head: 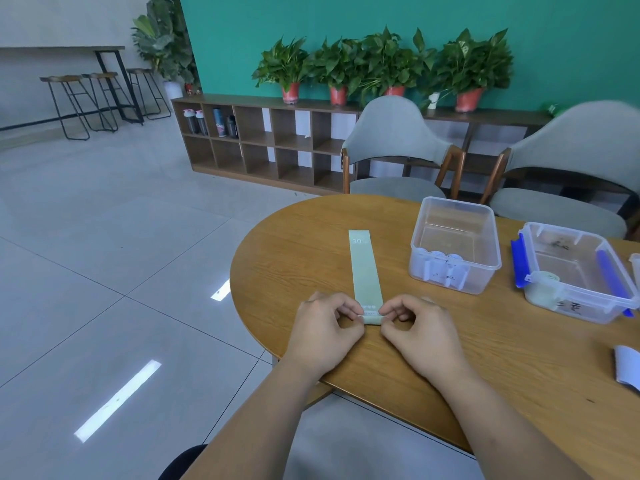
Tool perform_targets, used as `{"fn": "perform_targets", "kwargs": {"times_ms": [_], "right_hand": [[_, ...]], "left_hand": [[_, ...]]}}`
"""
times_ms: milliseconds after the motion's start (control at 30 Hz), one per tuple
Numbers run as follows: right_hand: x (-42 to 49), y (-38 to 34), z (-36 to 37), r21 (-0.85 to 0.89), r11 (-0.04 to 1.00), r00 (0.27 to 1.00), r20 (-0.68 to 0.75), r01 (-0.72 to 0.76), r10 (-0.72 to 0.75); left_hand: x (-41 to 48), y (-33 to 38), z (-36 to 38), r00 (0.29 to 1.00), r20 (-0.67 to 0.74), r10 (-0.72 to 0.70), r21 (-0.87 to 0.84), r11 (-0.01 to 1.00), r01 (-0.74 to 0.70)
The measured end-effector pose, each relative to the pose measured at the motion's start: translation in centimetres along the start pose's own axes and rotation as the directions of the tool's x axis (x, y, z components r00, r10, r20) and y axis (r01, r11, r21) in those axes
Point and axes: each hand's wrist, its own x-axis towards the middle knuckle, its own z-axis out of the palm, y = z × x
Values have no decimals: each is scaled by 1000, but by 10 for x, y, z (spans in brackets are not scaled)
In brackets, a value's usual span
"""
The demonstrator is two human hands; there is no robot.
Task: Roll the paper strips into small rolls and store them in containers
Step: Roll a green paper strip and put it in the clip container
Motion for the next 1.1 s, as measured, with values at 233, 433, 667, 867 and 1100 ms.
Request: {"fn": "perform_targets", "kwargs": {"times_ms": [233,433,667,867,1100], "right_hand": [[0,1,1,-23,1000,1000,15,-1,1],[-1,1,0,-51,998,1000,22,24,-22],[1,3,2,-72,997,999,19,37,-36],[1,5,3,-74,997,999,5,38,-37],[2,5,5,-120,992,999,-8,44,-46]], "left_hand": [[-1,0,0,1000,-11,13,9,1000,-13],[-1,0,0,1000,4,14,28,999,-14],[1,-3,3,1000,23,19,75,997,-21],[2,-7,5,999,23,35,97,995,-37],[2,-7,6,999,-9,49,125,991,-47]]}}
